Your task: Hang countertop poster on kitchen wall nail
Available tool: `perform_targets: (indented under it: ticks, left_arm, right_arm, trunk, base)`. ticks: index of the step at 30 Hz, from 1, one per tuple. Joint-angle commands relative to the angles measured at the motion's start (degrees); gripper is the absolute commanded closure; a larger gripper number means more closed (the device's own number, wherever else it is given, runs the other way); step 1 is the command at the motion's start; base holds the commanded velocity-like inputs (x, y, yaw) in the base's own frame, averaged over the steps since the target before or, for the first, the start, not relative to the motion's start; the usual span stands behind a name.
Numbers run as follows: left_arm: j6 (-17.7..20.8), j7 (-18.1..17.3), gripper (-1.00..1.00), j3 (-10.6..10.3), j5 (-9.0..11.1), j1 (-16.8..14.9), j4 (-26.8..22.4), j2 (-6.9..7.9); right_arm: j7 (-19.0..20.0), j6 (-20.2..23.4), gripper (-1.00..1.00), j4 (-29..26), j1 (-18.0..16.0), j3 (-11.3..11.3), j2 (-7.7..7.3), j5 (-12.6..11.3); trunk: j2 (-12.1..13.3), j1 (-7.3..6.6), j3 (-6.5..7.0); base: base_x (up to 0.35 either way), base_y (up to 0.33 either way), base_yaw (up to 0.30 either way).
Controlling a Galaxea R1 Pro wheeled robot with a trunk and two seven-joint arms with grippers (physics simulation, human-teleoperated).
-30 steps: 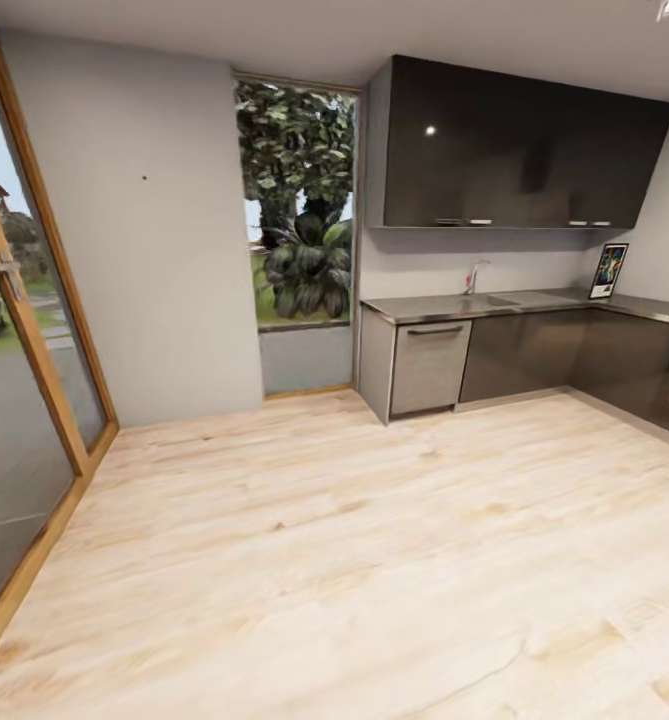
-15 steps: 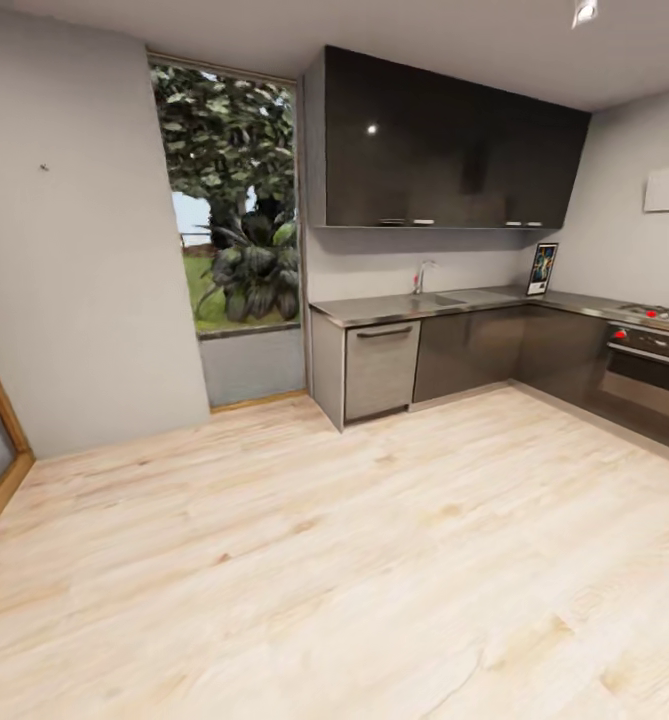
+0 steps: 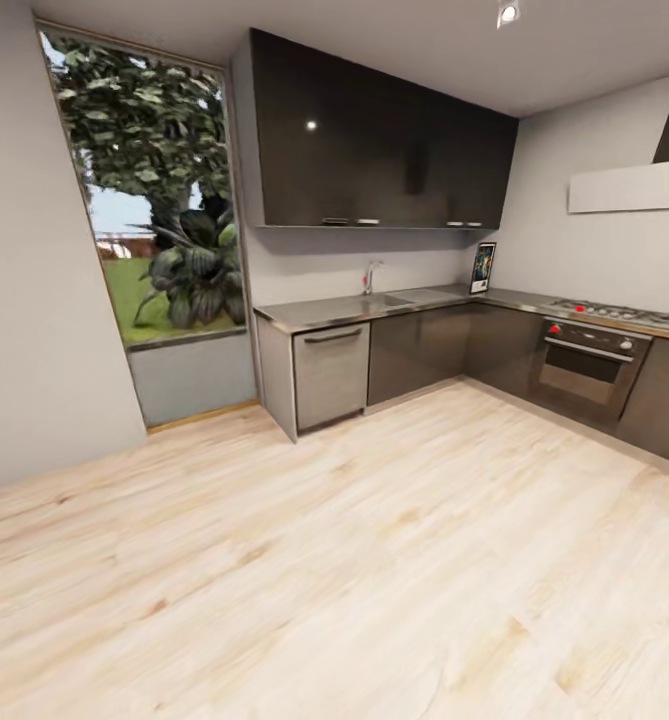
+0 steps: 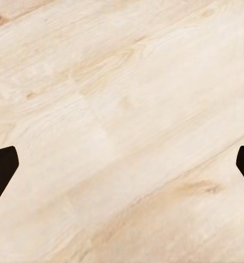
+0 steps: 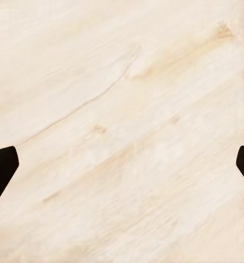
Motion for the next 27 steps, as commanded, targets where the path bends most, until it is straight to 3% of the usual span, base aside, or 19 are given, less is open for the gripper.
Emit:
perform_targets:
  ticks: [1,19,27]
  left_arm:
    - [-0.03,0.00,-1.00,0.06,-0.02,0.03,-0.09,-0.01]
    - [-0.02,0.00,-1.00,0.06,-0.02,-0.01,-0.09,-0.01]
    - [-0.02,0.00,-1.00,0.06,-0.02,0.04,-0.09,-0.01]
  right_arm:
    - [-0.01,-0.04,-1.00,0.01,-0.03,-0.03,0.01,0.02]
    - [-0.03,-0.04,-1.00,0.23,-0.01,0.18,0.04,0.34]
    - [-0.01,-0.10,-1.00,0.28,-0.01,0.19,0.01,0.29]
  trunk:
    - [-0.02,0.03,-0.05]
    - [-0.02,0.03,-0.05]
    - [-0.02,0.03,0.03]
  base:
    - [0.315,-0.119,-0.278]
    - [0.315,-0.119,-0.045]
    - [0.316,-0.117,-0.207]
